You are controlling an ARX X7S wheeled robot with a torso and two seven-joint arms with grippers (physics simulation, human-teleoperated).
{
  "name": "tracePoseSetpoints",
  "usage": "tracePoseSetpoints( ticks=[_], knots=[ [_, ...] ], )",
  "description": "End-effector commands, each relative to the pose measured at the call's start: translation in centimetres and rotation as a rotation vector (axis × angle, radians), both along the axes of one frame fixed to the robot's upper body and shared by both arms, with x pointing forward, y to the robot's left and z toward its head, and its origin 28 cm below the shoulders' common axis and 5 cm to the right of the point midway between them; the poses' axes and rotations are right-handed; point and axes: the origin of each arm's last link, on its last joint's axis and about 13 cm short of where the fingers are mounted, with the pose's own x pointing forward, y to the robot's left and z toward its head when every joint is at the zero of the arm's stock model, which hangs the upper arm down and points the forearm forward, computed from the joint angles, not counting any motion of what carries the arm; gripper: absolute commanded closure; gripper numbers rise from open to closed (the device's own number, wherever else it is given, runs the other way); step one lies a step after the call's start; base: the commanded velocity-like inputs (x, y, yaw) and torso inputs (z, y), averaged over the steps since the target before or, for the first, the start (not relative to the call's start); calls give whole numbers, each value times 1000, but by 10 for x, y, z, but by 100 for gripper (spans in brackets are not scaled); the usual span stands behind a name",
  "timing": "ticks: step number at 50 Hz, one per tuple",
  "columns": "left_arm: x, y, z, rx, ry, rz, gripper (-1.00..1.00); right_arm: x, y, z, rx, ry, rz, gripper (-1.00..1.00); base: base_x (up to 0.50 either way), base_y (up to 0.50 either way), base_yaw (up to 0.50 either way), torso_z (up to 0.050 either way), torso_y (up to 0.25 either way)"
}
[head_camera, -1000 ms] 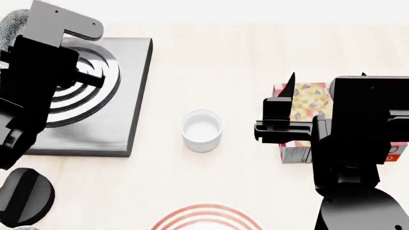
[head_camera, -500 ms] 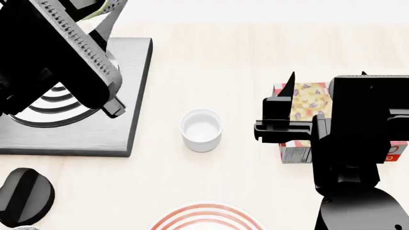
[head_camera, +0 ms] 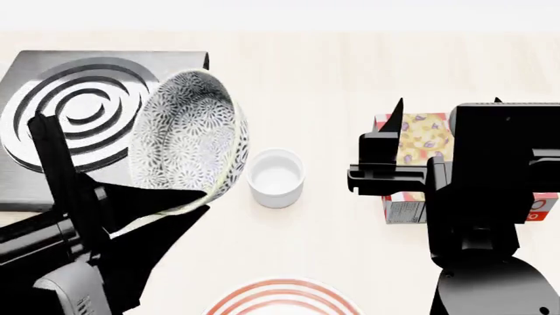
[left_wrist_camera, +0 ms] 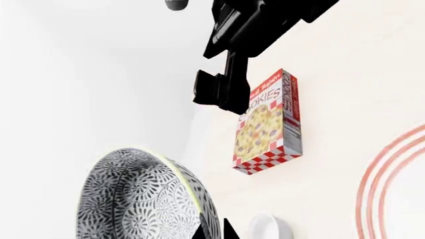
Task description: Pick the akita bowl on the stove and place it on the plate.
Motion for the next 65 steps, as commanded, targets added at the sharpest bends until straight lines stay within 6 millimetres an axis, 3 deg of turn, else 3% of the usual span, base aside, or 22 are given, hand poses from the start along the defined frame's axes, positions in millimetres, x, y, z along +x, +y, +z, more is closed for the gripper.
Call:
tracePoseSetpoints(
  ticks=[1,28,65],
  knots=[
    [-14,4,-14,137,6,-68,100,0,0,0,-1,-1,0,-100,0,0,0,0,0],
    [-3,-8,-14,455,-25,-192,100,0,0,0,-1,-1,0,-100,0,0,0,0,1],
    [0,-41,-36,440,52,-225,100,-1,0,1,-3,-3,1,-100,0,0,0,0,0]
  ],
)
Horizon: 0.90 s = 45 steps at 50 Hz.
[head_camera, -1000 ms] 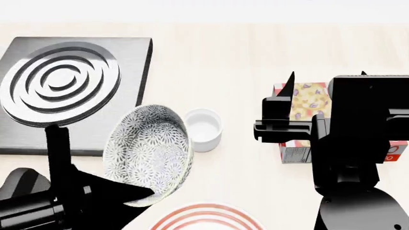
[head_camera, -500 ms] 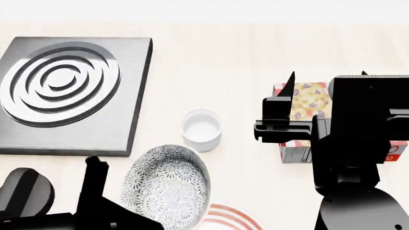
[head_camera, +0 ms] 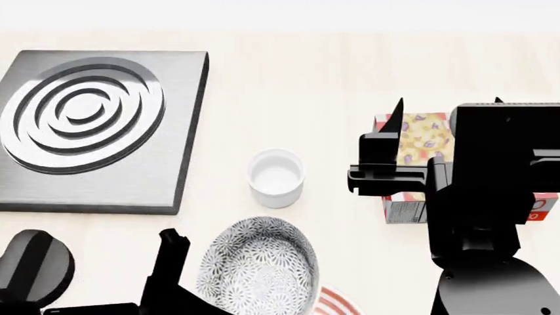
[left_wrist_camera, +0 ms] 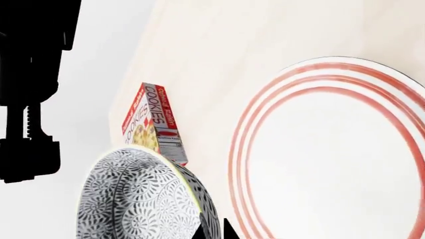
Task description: Pick the akita bowl on the stove and place it on the plate.
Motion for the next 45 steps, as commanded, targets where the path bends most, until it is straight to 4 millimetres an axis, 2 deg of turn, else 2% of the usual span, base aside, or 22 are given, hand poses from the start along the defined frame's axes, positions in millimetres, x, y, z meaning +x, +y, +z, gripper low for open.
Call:
tracePoseSetpoints(
  ticks=[1,30,45],
  knots=[
    [1,-8,-9,-8,19,3,100,0,0,0,-1,-1,-1,-100,0,0,0,0,0],
    [-10,-14,-37,36,63,-26,100,0,0,0,-1,-1,1,-100,0,0,0,0,0],
    [-8,-17,-50,37,91,-7,100,0,0,-1,2,-2,0,-100,0,0,0,0,0]
  ],
)
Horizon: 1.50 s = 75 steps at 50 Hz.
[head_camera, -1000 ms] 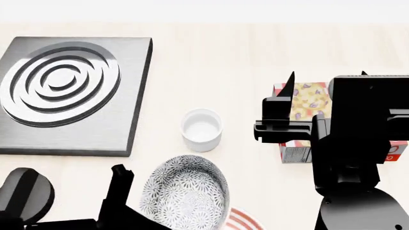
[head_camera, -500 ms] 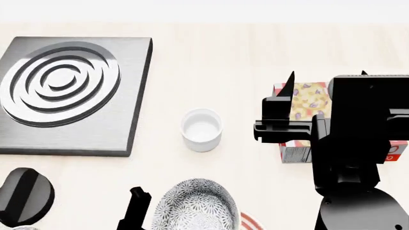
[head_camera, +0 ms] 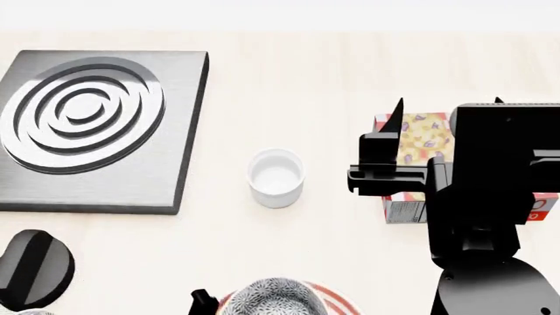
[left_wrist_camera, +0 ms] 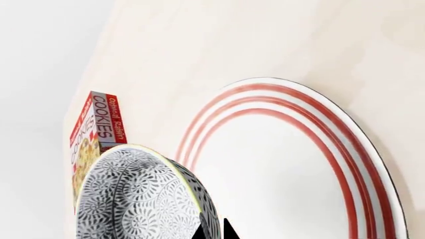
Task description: Pick the akita bowl on the stove and place it on the plate.
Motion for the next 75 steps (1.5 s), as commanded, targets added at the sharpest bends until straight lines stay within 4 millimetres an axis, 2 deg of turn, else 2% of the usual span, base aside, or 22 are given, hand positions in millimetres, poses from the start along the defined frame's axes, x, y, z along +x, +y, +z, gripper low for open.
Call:
tracePoseSetpoints(
  ticks=[1,35,75],
  knots=[
    [0,-3,-5,-13,-1,5,100,0,0,0,2,0,0,-100,0,0,0,0,0],
    [0,-2,-26,-6,36,35,100,0,0,0,1,1,0,-100,0,0,0,0,0],
    [-3,-4,-36,-10,36,48,100,-1,0,1,0,2,0,-100,0,0,0,0,0]
  ],
)
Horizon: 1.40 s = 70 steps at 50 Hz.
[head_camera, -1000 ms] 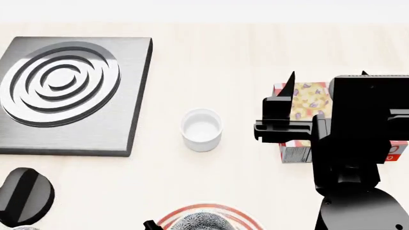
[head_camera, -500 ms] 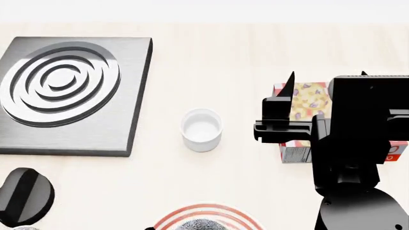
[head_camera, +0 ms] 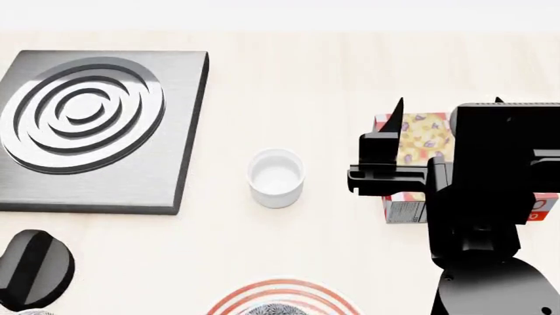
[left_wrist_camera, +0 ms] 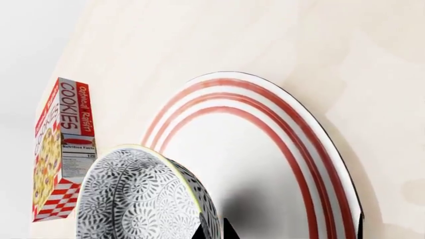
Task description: Pick the akita bowl on the stove and place it on the plate.
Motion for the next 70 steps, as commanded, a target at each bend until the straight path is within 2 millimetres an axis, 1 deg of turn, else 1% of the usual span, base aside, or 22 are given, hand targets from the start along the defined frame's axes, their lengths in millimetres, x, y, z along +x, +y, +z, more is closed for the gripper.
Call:
tracePoseSetpoints(
  ticks=[1,10,11,26,43,56,64,70],
  knots=[
    [-1,-1,0,-7,-20,5,100,0,0,0,0,1,0,-100,0,0,0,0,0],
    [-2,-1,-3,3,-27,9,100,0,0,-1,0,1,0,-100,0,0,0,0,1],
    [-2,-2,-3,1,-29,8,-100,1,0,-1,1,2,0,-100,0,0,0,0,0],
    [-5,-2,-4,-5,-30,3,-100,1,0,-1,0,1,0,-100,0,0,0,0,0],
    [-11,-3,5,-41,-34,-13,-100,1,0,-1,0,2,0,-100,0,0,0,0,0],
    [-12,-5,14,-74,-46,-16,-100,1,0,-1,0,2,0,-100,0,0,0,0,0],
    [-11,-6,25,-110,-63,-9,-100,1,0,-1,0,1,0,-100,0,0,0,0,0],
    [-10,-7,30,-137,-65,-6,-100,1,0,-1,0,1,0,-100,0,0,0,0,0]
  ],
)
